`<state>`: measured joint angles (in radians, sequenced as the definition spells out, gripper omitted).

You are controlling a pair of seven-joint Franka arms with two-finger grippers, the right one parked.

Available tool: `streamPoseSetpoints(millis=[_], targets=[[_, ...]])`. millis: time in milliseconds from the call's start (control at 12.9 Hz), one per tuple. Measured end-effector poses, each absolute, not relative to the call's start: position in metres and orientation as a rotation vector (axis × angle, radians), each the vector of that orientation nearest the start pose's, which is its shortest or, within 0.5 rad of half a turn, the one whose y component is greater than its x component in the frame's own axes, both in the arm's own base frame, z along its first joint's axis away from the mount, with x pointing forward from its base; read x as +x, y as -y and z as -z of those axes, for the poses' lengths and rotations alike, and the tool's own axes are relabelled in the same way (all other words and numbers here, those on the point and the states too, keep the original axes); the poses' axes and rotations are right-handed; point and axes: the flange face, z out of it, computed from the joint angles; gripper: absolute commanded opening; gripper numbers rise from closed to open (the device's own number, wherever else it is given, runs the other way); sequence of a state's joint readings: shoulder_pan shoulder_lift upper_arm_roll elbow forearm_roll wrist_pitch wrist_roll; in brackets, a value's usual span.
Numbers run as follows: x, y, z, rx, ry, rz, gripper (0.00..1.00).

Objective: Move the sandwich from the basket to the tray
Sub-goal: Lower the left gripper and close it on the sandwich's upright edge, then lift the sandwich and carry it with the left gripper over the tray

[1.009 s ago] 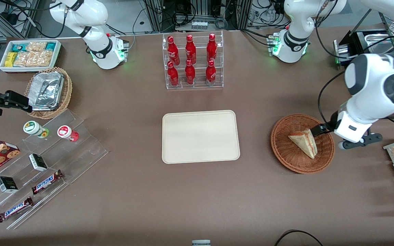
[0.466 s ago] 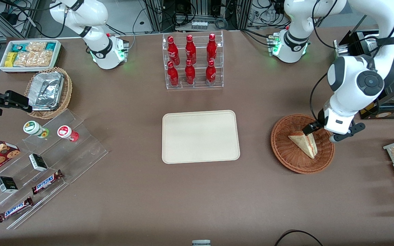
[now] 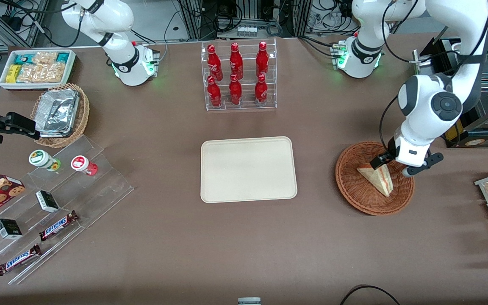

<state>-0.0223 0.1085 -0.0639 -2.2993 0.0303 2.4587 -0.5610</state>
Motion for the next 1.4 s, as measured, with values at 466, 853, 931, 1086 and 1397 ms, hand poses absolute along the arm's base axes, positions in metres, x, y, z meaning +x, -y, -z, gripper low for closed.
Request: streamPoseSetpoints(millis=[466,853,931,1086,1397], targets=[[0.527,0.046,-0.271,-3.067,0.710,0.069,0.98],[0.527,0.045,-0.265,-3.064,0.721,0.062,0.05],[0.527,0.044,-0.265,-3.063,0.727,0.064,0.00],[0.527,0.043,-0.266,-3.064,0.730,0.072,0.00],[0.536,0.044,-0.285,-3.071,0.739,0.130,0.00]])
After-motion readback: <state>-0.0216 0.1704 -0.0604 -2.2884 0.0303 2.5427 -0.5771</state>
